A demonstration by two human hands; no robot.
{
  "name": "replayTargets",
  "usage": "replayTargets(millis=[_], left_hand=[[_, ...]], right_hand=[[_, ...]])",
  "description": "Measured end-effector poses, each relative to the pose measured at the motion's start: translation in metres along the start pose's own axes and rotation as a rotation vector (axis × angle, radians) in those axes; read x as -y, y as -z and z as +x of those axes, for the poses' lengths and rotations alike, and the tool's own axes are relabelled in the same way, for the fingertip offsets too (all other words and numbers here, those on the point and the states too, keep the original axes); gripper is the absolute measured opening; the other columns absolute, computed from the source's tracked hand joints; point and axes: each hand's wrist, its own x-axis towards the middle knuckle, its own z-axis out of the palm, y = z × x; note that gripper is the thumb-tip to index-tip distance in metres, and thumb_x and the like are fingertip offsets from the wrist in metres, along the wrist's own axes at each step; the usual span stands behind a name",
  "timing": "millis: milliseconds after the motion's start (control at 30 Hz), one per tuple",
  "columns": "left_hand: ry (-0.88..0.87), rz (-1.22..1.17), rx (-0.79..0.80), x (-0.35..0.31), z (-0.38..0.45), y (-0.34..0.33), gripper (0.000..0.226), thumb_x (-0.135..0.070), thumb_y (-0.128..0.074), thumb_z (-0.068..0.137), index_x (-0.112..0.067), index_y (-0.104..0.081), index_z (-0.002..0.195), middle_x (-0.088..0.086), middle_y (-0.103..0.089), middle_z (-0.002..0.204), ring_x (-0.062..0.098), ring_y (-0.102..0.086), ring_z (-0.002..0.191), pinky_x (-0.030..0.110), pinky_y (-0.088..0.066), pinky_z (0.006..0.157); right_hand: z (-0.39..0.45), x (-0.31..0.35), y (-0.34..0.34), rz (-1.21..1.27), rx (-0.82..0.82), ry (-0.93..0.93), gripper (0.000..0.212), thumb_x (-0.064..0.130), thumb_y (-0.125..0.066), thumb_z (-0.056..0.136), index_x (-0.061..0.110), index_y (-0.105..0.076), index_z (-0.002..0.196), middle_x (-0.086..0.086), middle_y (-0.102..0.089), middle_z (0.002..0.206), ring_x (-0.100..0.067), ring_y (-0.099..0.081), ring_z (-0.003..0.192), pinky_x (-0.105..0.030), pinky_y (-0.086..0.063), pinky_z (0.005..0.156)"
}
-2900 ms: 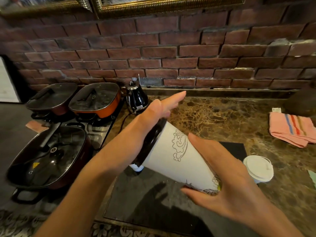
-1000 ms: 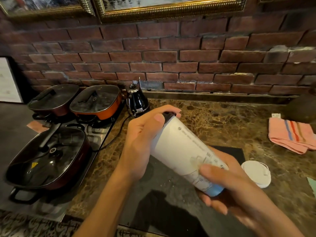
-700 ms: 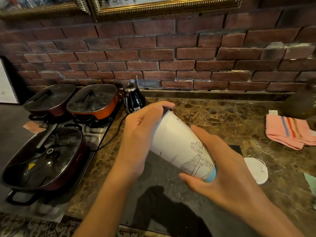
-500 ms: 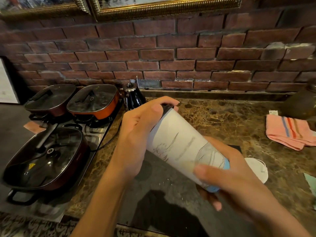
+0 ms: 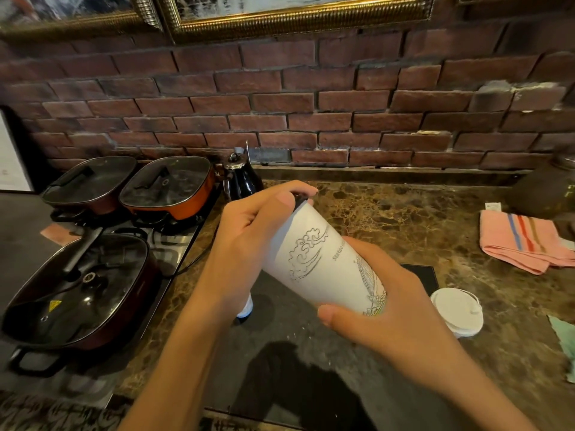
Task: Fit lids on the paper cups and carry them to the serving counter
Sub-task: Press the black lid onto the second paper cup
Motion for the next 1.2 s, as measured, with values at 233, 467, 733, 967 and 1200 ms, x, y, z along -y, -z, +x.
replayTargets(millis=[233,467,733,967,1200], left_hand=[[0.069,-0.119,0.018,0.01,-0.003,0.002,0.049,-0.048,-0.058,0.09,-0.023,-0.066,0.132,0.001,-0.07,0.129,0.024,-0.066,0.119,0.053,-0.054,0.099],[0.154,-0.569,0.029,0.03,-0.022,-0.011,0.079,-0.046,-0.092,0.063,-0.018,-0.057,0.127,0.019,-0.066,0.118,0.041,-0.065,0.103,0.034,-0.061,0.062],[0.185,-0.47,-0.15,0.035,-0.02,-0.013,0.077,-0.049,-0.097,0.049,-0.024,-0.067,0.115,0.012,-0.073,0.112,0.033,-0.07,0.103,0.047,-0.061,0.081],[0.284,-0.748,0.085,0.03,-0.026,-0.007,0.116,-0.029,-0.099,0.057,0.004,-0.033,0.146,0.044,-0.048,0.123,0.042,-0.07,0.085,0.03,-0.059,0.05],[0.199,-0.422,-0.117,0.036,-0.023,-0.009,0.067,-0.025,-0.092,0.059,-0.034,-0.062,0.119,0.003,-0.074,0.109,0.025,-0.073,0.103,0.037,-0.062,0.073]], right_hand=[[-0.001,-0.005,-0.003,0.677,0.147,-0.312,0.065,0.037,-0.087,0.062,0.036,-0.065,0.123,-0.007,-0.073,0.107,-0.022,-0.07,0.068,-0.026,-0.053,0.046],[-0.007,-0.01,-0.027,1.386,0.364,-0.503,0.068,0.045,-0.093,0.059,0.006,-0.075,0.111,-0.027,-0.07,0.093,-0.029,-0.063,0.052,-0.027,-0.053,0.039],[-0.009,-0.005,-0.031,0.329,-0.051,-0.159,0.063,0.059,-0.075,0.067,0.04,-0.059,0.125,0.014,-0.072,0.109,-0.007,-0.072,0.088,-0.018,-0.057,0.059],[-0.009,-0.001,-0.035,1.596,0.411,-0.549,0.062,0.053,-0.08,0.074,0.012,-0.072,0.12,-0.029,-0.069,0.097,-0.027,-0.065,0.054,-0.027,-0.057,0.047],[-0.007,-0.007,-0.033,0.089,-0.171,-0.116,0.068,0.069,-0.068,0.067,0.059,-0.037,0.126,0.033,-0.055,0.119,0.004,-0.062,0.106,-0.014,-0.058,0.065]])
